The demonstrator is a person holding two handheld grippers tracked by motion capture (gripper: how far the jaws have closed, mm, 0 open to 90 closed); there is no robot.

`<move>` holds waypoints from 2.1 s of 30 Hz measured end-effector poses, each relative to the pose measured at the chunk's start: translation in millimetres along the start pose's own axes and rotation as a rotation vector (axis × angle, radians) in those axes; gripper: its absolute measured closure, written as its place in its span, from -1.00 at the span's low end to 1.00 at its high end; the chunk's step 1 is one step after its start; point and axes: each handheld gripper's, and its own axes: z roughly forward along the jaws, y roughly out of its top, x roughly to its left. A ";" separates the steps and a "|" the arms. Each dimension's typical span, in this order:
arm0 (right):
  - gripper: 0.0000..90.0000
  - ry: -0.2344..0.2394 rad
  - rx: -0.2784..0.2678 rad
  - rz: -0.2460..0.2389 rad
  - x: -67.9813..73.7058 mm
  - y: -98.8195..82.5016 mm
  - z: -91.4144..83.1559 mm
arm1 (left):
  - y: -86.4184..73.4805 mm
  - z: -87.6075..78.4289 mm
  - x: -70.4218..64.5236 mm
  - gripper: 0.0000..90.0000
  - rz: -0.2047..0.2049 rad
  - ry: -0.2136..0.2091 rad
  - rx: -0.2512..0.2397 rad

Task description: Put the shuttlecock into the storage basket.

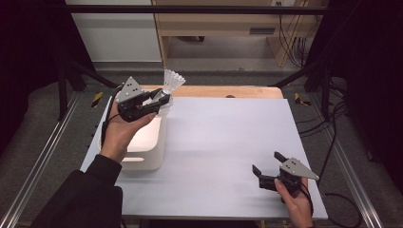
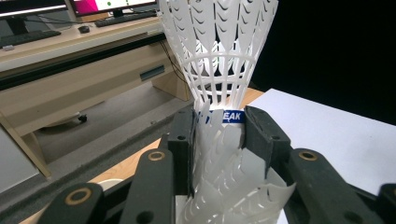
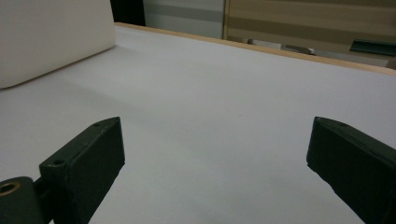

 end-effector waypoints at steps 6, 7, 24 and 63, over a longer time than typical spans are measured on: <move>-0.90 -0.004 -0.011 -0.003 -0.1 0.2 -0.5 | -1.2 -2.2 5.6 0.44 -0.009 0.010 -0.004; -0.90 -0.005 -0.009 -0.002 -0.1 0.1 -0.5 | -1.4 -2.4 6.2 0.44 -0.010 0.012 -0.004; -0.90 -0.010 -0.024 -0.012 -0.3 0.3 -0.7 | -4.5 -3.3 12.0 0.44 -0.019 0.022 -0.008; -0.92 -0.025 -0.041 -0.034 0.6 0.7 -1.1 | -20.3 18.8 33.3 0.44 -0.040 0.060 -0.013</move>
